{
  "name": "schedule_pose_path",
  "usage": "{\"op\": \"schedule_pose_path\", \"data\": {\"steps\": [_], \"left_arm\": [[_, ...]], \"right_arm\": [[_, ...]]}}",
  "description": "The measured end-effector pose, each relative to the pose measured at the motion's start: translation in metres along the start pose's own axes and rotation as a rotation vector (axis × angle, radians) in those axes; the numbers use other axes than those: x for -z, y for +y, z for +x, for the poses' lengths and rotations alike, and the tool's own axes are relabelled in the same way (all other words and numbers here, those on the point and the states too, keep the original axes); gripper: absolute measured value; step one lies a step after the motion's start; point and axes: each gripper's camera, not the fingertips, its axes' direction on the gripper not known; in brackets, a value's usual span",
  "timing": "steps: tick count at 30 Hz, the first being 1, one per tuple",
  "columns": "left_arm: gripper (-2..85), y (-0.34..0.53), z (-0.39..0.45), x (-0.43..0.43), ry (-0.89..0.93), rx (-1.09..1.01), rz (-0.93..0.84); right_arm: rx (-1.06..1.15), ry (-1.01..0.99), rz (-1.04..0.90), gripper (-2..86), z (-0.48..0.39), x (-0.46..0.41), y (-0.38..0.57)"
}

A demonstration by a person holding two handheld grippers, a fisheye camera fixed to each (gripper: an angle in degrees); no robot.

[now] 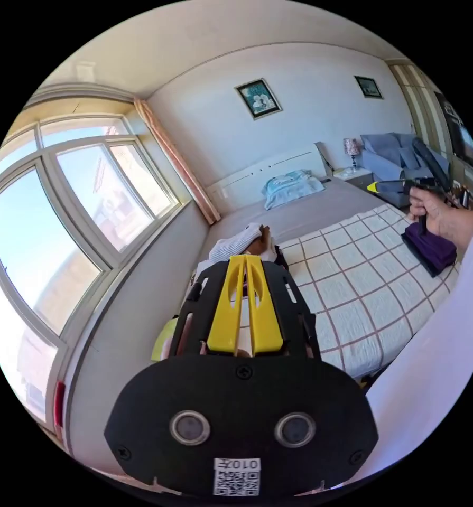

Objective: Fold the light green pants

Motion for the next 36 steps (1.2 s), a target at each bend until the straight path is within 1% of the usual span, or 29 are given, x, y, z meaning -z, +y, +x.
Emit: {"op": "schedule_pose_path", "data": {"steps": [1,3,7,9,11,12,13,15,18,22,23,24,25,27,28,30,31,33,34,36], "left_arm": [[-0.3,-0.002,-0.006,0.006,0.010,0.035,0.009],[-0.3,-0.016,-0.030,0.023,0.128,0.135,0.015],[-0.3,-0.032,-0.068,0.045,0.302,0.270,0.062],[-0.1,-0.032,-0.103,0.054,0.416,0.438,0.116],[0.2,-0.025,-0.126,0.061,0.395,0.569,0.146],[0.4,-0.022,-0.137,0.064,0.358,0.596,0.154],[0.5,-0.022,-0.142,0.064,0.333,0.594,0.141],[0.7,-0.029,-0.160,0.057,0.209,0.554,0.044],[0.6,-0.035,-0.190,0.040,0.078,0.538,0.054],[2.3,-0.041,-0.248,-0.004,0.020,0.557,0.051],[3.8,-0.043,-0.270,-0.025,0.002,0.563,0.006],[6.2,-0.044,-0.295,-0.050,0.000,0.557,-0.052],[7.5,-0.043,-0.307,-0.063,0.004,0.551,-0.073],[10.8,-0.044,-0.354,-0.113,0.026,0.487,-0.166],[11.1,-0.045,-0.363,-0.125,0.017,0.457,-0.190],[11.8,-0.044,-0.396,-0.176,-0.019,0.360,-0.281],[11.9,-0.044,-0.403,-0.190,-0.022,0.346,-0.309],[12.5,-0.041,-0.426,-0.248,0.030,0.300,-0.424],[12.7,-0.041,-0.430,-0.262,0.051,0.291,-0.451],[14.4,-0.043,-0.441,-0.321,0.154,0.242,-0.565]], "right_arm": [[0.015,-0.025,-0.007,2.7,-0.005,-0.003,-0.008],[0.025,-0.059,-0.010,2.7,-0.010,-0.005,-0.017],[0.033,-0.113,-0.013,2.8,-0.013,-0.011,-0.023],[0.026,-0.140,-0.038,2.8,-0.009,-0.017,-0.021],[0.007,-0.160,-0.073,2.8,-0.004,-0.022,-0.020],[-0.020,-0.166,-0.083,2.8,-0.001,-0.022,-0.020],[-0.045,-0.168,-0.070,2.8,-0.002,-0.019,-0.021],[-0.062,-0.163,-0.039,2.8,-0.008,-0.014,-0.026],[-0.048,-0.139,-0.026,2.8,-0.030,-0.018,-0.044],[-0.020,-0.082,0.008,2.8,-0.075,-0.039,-0.084],[-0.021,-0.075,0.018,2.7,-0.082,-0.042,-0.090],[-0.026,-0.064,0.033,2.7,-0.098,-0.051,-0.103],[-0.028,-0.052,0.041,2.7,-0.115,-0.061,-0.116],[-0.021,-0.043,0.038,2.6,-0.143,-0.080,-0.136],[-0.014,-0.054,0.026,2.6,-0.161,-0.094,-0.149],[0.000,-0.087,-0.004,2.5,-0.185,-0.114,-0.168],[0.003,-0.099,-0.015,2.4,-0.199,-0.124,-0.179],[-0.004,-0.106,-0.001,2.4,-0.217,-0.133,-0.192],[-0.005,-0.103,0.007,2.4,-0.227,-0.136,-0.199],[-0.003,-0.082,0.004,2.4,-0.239,-0.138,-0.207]]}}
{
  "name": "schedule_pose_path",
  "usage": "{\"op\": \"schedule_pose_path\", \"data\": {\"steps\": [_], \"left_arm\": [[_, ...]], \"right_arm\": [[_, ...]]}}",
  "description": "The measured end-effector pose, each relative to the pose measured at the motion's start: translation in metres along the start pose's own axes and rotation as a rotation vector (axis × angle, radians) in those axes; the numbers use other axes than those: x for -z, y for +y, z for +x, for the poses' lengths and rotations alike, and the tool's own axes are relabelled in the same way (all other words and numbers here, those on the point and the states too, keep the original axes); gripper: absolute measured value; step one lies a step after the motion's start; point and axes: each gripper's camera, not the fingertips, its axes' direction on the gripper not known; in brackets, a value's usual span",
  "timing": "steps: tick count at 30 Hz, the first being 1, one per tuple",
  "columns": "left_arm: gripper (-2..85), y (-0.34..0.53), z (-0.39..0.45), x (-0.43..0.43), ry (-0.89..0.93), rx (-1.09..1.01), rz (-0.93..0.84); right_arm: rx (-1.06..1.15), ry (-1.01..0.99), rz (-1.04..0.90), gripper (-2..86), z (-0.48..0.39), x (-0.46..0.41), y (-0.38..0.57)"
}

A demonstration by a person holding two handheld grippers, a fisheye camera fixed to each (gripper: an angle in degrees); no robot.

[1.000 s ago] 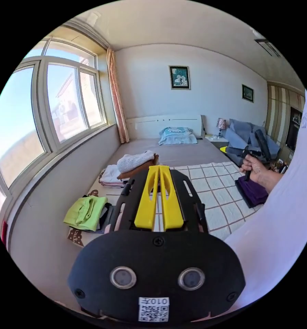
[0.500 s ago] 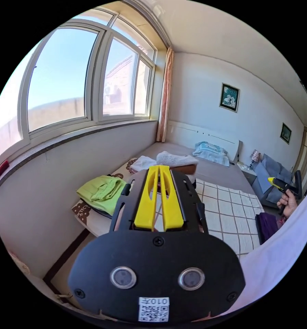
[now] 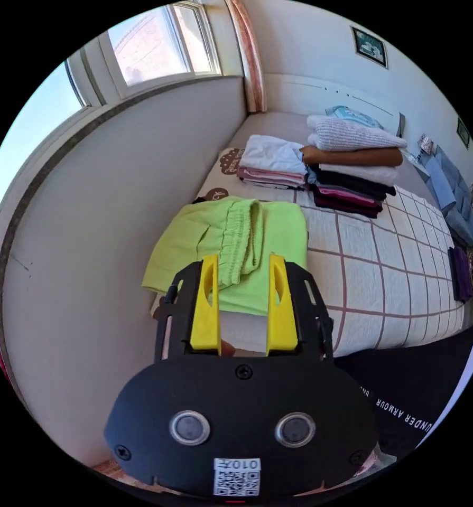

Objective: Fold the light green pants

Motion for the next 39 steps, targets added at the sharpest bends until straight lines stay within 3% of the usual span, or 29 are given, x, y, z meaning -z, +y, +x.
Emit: {"op": "schedule_pose_path", "data": {"steps": [5,10,13,20,25,30,34,36,39], "left_arm": [[16.0,-0.061,0.001,-0.055,-0.047,-0.168,-0.134],[15.9,-0.104,-0.016,-0.091,0.023,-0.237,-0.218],[15.0,-0.127,-0.032,-0.105,0.147,-0.248,-0.254],[9.6,-0.160,-0.110,-0.113,0.470,-0.018,-0.256],[7.2,-0.163,-0.131,-0.095,0.344,0.126,-0.160],[7.9,-0.180,-0.074,-0.091,0.158,0.012,-0.130],[9.8,-0.185,-0.050,-0.095,0.133,-0.017,-0.113],[10.6,-0.189,-0.028,-0.108,0.119,-0.114,-0.187],[10.9,-0.189,0.002,-0.115,-0.057,-0.231,-0.188]], "right_arm": [[-0.022,0.124,-0.006,2.5,-0.018,0.005,-0.011],[-0.072,0.206,-0.013,2.3,-0.027,0.009,-0.012],[-0.085,0.228,-0.025,2.3,-0.031,0.004,-0.013],[-0.085,0.241,-0.021,2.2,-0.038,-0.007,-0.019],[-0.126,0.218,0.009,2.3,-0.034,-0.010,-0.014],[-0.111,0.208,-0.014,2.5,-0.036,-0.020,-0.021],[-0.085,0.213,-0.031,2.5,-0.037,-0.025,-0.027],[-0.089,0.208,-0.030,2.5,-0.036,-0.026,-0.028],[-0.091,0.210,-0.039,2.4,-0.033,-0.026,-0.027]]}}
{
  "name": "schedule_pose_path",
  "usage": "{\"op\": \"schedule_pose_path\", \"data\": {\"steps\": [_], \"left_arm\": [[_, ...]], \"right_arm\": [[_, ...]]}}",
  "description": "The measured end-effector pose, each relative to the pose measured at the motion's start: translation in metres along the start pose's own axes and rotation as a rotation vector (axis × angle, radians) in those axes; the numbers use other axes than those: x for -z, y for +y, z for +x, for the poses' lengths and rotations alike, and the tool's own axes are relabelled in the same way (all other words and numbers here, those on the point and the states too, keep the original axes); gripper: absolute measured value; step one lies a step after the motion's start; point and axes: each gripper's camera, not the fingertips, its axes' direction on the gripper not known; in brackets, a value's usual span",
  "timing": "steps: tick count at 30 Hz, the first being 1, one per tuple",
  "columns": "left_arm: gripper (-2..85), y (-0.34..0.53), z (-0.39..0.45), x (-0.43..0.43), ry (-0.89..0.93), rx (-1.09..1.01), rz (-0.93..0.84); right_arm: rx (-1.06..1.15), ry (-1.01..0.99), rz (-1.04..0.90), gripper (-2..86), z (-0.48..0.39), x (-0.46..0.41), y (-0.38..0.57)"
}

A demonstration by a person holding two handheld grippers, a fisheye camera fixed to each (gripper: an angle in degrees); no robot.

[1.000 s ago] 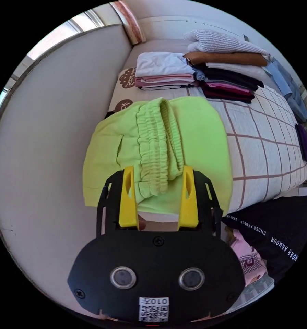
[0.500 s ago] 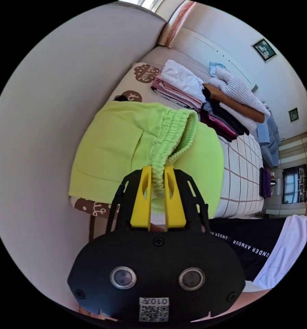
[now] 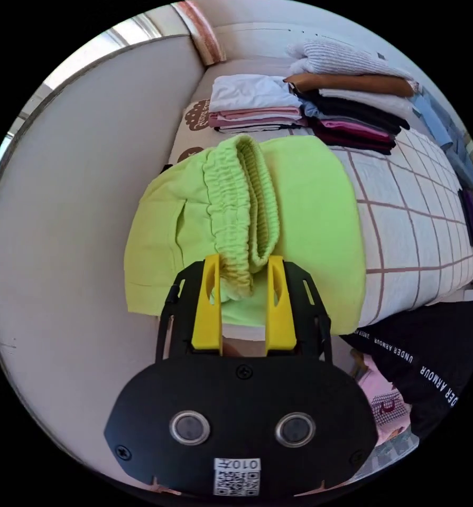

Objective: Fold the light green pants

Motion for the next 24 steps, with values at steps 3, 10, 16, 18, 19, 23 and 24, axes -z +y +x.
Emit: {"op": "schedule_pose_path", "data": {"steps": [3,10,16,18,19,23,24], "left_arm": [[10.4,-0.007,0.000,-0.007,-0.012,0.008,-0.002],[8.3,-0.034,-0.016,-0.031,0.061,-0.001,-0.055],[6.6,-0.032,-0.064,-0.054,0.319,0.250,-0.080],[6.5,-0.005,-0.091,-0.053,0.513,0.425,0.029],[6.6,0.003,-0.097,-0.051,0.575,0.461,0.079],[7.1,0.061,-0.118,-0.016,0.967,0.570,0.526],[7.3,0.072,-0.116,-0.001,1.058,0.552,0.665]], "right_arm": [[-0.004,0.009,-0.003,2.3,0.003,0.000,0.001],[0.000,-0.007,-0.020,2.3,0.011,-0.002,0.001],[0.011,-0.039,-0.005,2.3,0.022,0.002,0.004],[0.001,-0.046,0.008,2.3,0.029,0.005,0.008],[-0.009,-0.052,0.014,2.3,0.035,0.006,0.012],[-0.052,-0.092,0.028,2.4,0.056,0.008,0.022],[-0.069,-0.117,0.034,2.4,0.064,0.008,0.024]]}}
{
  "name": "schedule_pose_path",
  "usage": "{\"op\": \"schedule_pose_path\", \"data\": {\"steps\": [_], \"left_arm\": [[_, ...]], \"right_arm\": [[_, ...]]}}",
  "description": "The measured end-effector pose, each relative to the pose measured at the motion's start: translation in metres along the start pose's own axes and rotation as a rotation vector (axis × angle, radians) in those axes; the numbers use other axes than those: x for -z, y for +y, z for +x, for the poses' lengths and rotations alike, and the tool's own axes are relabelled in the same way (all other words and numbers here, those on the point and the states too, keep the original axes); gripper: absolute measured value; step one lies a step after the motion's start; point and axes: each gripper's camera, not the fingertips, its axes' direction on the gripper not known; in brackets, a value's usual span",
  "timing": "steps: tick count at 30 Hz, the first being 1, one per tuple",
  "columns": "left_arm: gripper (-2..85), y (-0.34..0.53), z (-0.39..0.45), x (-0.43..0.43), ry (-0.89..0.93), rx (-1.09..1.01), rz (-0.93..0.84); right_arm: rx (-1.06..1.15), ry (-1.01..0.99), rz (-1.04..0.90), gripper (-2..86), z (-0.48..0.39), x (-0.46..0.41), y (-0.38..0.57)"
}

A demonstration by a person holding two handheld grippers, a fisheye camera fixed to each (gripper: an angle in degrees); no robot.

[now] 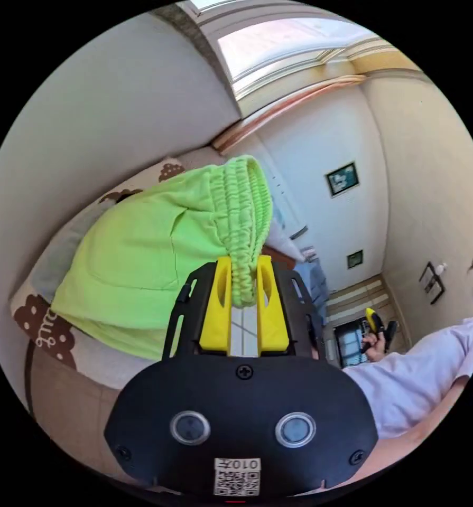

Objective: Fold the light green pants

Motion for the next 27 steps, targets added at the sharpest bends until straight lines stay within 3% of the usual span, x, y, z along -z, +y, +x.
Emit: {"op": "schedule_pose_path", "data": {"steps": [3,10,12,20,23,27], "left_arm": [[8.0,0.008,0.047,0.008,0.223,-0.130,0.077],[9.5,0.017,0.217,-0.059,0.266,-0.452,-0.054],[9.7,0.030,0.280,-0.094,0.355,-0.538,-0.061],[9.9,0.093,0.454,-0.215,0.747,-0.714,-0.007],[9.9,0.138,0.517,-0.284,0.602,-0.826,-0.159],[9.6,0.209,0.525,-0.406,0.643,-0.677,-0.351]], "right_arm": [[0.000,-0.087,0.013,2.4,0.016,0.002,0.001],[0.105,-0.233,0.029,3.1,0.044,0.028,-0.005],[0.165,-0.268,0.038,3.8,0.049,0.044,-0.009],[0.334,-0.200,0.135,9.8,0.091,0.158,-0.010],[0.333,-0.136,0.225,11.1,0.124,0.210,0.007],[0.359,-0.131,0.231,12.8,0.166,0.251,0.019]]}}
